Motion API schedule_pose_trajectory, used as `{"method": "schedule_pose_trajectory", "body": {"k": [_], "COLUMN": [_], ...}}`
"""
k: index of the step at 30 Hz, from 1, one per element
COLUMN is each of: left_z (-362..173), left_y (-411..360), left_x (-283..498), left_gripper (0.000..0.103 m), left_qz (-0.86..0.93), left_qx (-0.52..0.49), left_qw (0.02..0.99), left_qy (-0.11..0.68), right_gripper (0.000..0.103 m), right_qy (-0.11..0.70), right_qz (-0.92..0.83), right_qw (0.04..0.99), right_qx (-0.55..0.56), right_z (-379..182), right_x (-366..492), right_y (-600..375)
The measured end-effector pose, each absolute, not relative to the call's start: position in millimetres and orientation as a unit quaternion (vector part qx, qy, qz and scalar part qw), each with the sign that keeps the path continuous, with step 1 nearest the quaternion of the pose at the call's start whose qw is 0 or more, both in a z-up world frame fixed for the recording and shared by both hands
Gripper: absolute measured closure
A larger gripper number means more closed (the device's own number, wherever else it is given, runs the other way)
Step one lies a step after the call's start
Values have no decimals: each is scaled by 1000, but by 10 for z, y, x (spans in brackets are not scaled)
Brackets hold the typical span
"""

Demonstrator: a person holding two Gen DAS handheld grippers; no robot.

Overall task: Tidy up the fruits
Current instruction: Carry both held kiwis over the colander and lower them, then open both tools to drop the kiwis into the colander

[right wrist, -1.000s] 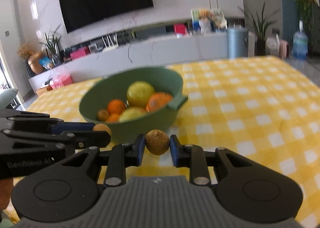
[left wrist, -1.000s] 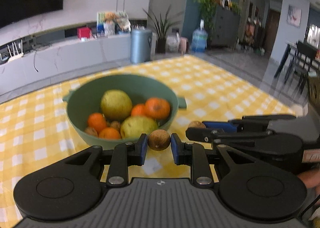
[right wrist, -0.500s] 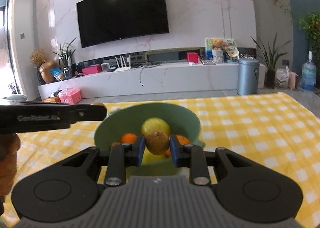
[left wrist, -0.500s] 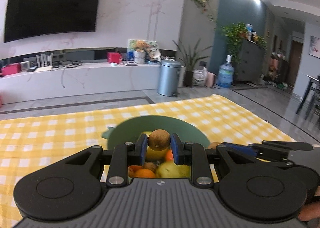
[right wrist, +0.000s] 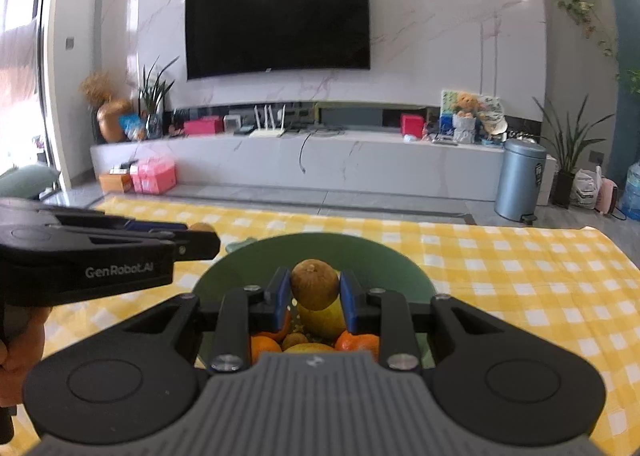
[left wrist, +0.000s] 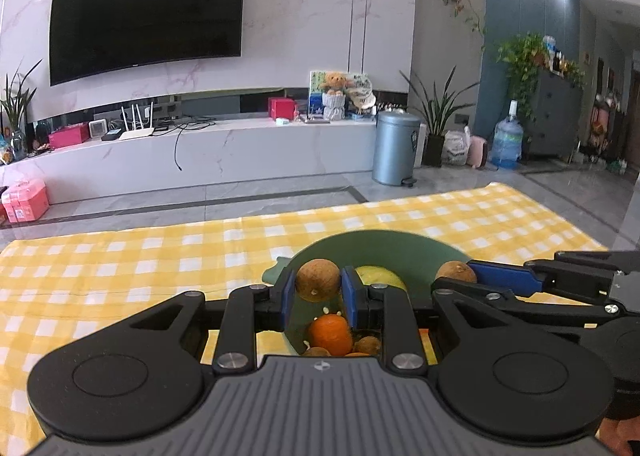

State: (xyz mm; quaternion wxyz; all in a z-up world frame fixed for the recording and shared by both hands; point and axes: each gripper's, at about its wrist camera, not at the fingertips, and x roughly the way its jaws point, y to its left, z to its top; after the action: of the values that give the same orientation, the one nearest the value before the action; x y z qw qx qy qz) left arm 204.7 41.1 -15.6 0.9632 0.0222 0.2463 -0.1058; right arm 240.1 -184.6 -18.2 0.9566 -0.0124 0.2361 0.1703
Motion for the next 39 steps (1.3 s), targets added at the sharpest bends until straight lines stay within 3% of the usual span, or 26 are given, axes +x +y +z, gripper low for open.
{"method": "schedule_pose_trajectory", "body": {"k": [11,29,37,39], "left_z": [-338,-506,-477,-435], "left_y": [275,282,286,301], "left_x": [2164,2322,2285,2260], "left_gripper": [75,75,66,63], "left_qz": [-86,-106,-105,-104], "left_qx": [76,74,68,62], "left_qw": [959,944,947,950], "left_qy": [258,303,296,289], "right_gripper": [80,80,78,72], "right_qy": [283,312,304,298], "right_qz": [179,189,184,181], "right_qw": [942,931,935,937], "right_qx": [-26,-7,-3,0], "right_z": [-426,-609,-598,-572], "right_x": [2705,2846,2821,2813], "right_y": [-1750,-1742,-1757,-1778]}}
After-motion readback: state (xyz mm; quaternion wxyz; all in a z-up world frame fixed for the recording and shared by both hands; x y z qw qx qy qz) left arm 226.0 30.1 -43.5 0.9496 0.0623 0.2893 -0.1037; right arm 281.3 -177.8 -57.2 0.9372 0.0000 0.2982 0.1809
